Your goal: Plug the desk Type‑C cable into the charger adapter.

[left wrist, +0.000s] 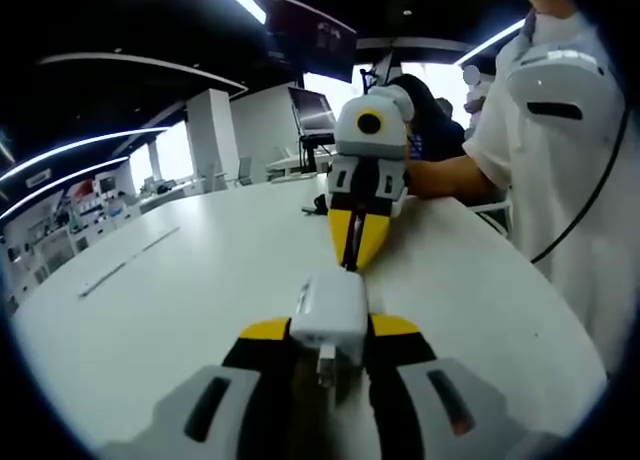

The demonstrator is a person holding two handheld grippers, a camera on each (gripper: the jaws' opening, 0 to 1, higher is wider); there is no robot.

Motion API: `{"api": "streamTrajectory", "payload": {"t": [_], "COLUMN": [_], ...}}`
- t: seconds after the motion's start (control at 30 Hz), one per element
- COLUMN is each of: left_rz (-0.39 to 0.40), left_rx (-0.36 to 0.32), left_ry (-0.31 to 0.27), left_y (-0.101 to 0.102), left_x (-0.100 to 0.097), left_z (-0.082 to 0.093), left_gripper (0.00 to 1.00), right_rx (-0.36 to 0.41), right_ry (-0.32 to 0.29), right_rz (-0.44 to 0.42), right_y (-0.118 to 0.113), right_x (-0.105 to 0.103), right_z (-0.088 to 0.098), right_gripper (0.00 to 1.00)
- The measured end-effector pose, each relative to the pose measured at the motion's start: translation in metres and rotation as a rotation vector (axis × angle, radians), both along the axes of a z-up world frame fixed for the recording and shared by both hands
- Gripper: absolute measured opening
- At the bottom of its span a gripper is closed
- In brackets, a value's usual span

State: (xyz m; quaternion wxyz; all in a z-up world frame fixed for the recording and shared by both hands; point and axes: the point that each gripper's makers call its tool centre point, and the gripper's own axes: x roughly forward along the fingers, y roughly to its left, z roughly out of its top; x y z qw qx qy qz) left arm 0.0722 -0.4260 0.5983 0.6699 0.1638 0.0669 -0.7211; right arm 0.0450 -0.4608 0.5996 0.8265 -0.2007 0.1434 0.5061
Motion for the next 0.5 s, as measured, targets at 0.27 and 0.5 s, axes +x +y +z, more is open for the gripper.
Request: {"api": "streamTrajectory", "payload": {"t": [0.27,0.5], "left_rz": [0.022,0.039], "left_rx": [0.005,0.006], "left_ry": [0.001,-0.005], "left_y": [0.0,0.0], "left_x": [0.005,0.009], "left_z": [0.0,0.0], "left_gripper": [0.27,0.27], "right_rx": [0.011,0.026], "right_ry": [-0.026,-0.038], "right_rz": [-0.03,-0.061], "right_y": [-0.002,-0.01], "right_x": [0.006,0.011], "right_z": [0.002,0.007], "right_gripper": [0.09,0.12]}}
